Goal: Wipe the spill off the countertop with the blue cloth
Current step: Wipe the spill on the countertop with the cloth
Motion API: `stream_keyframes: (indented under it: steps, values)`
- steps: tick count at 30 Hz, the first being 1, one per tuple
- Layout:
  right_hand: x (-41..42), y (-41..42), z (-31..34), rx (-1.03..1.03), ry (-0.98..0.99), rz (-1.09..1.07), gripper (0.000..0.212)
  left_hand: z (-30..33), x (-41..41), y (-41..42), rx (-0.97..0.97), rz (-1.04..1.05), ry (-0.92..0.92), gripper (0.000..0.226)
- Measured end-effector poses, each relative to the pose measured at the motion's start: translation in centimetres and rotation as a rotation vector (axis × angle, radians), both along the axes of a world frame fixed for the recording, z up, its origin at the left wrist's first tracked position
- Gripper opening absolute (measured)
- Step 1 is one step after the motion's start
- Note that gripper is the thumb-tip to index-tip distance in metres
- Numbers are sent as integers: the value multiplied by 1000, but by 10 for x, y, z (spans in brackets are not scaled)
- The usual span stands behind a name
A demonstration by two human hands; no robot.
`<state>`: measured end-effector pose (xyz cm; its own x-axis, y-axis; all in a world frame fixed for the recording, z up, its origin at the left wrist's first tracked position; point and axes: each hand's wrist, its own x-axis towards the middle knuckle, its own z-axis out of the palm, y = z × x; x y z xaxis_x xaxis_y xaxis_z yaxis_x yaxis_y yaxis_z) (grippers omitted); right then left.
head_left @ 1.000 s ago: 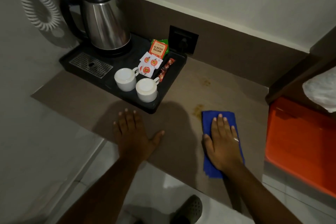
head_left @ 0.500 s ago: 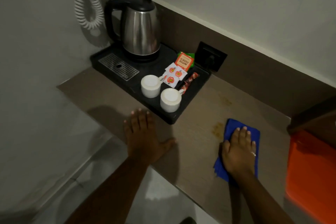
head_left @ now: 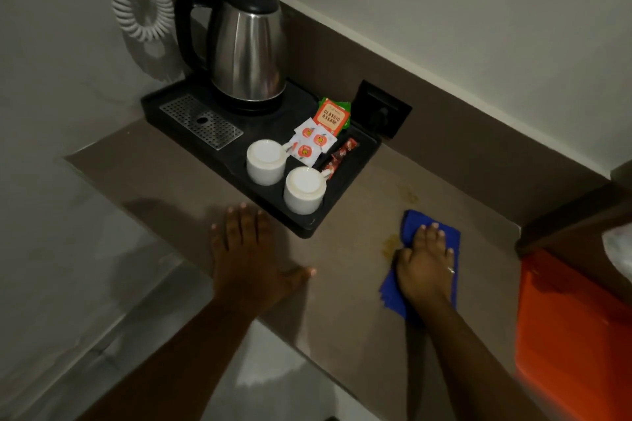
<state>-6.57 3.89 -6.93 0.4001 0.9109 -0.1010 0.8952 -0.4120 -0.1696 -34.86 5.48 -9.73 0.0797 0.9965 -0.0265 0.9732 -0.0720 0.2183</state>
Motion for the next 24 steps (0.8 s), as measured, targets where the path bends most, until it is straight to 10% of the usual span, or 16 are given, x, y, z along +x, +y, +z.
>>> stream_keyframes:
  steps: [6, 16, 24]
  values:
    - [10, -56, -11, 32, 33, 325, 63, -2, -11, 9, -20, -13, 41, 146]
    - [15, 12, 3, -41, -13, -73, 60, -1, -16, 16, 7, 35, 49, 145]
    - [-52, -64, -8, -4, 55, 475, 61, -1, -19, 18, -37, 15, 106, 144]
